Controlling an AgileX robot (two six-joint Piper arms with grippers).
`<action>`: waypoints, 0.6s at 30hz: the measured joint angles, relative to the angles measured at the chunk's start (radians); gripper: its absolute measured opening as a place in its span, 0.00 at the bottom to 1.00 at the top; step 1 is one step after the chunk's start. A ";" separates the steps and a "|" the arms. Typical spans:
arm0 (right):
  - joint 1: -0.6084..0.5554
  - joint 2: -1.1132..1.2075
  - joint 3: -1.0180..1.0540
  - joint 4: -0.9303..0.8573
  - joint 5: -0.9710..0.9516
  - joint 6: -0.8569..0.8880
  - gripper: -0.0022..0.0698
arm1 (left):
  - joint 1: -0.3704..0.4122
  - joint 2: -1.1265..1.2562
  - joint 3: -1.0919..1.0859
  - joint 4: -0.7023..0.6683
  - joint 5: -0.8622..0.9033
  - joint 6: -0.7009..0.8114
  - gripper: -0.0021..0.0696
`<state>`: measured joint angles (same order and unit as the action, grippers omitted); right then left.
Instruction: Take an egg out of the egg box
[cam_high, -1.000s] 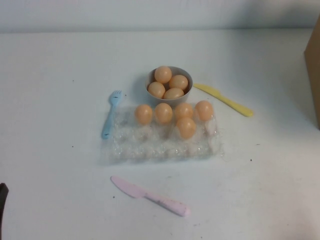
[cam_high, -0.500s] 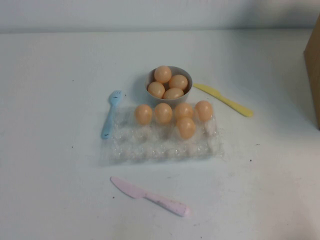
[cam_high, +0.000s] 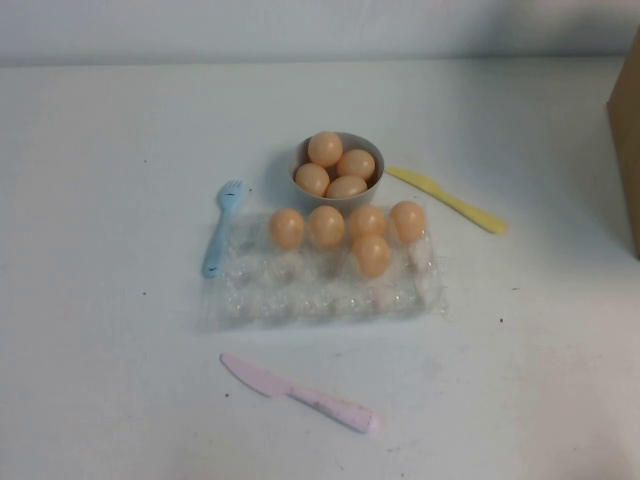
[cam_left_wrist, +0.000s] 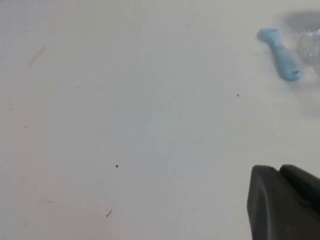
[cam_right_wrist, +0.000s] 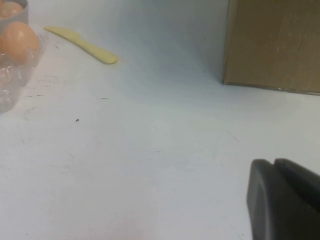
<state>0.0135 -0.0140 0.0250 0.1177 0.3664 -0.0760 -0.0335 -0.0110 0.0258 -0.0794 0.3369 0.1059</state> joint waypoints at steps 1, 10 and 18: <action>0.000 0.000 0.000 0.000 0.000 0.000 0.01 | 0.000 0.000 0.000 0.000 0.017 0.020 0.03; 0.000 0.000 0.000 0.000 0.002 0.000 0.01 | -0.033 0.000 0.000 -0.007 0.032 0.055 0.03; 0.000 0.000 0.000 0.000 0.002 0.000 0.01 | -0.036 0.000 0.000 -0.007 0.032 0.050 0.03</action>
<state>0.0135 -0.0140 0.0250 0.1177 0.3681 -0.0760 -0.0698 -0.0110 0.0258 -0.0865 0.3686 0.1557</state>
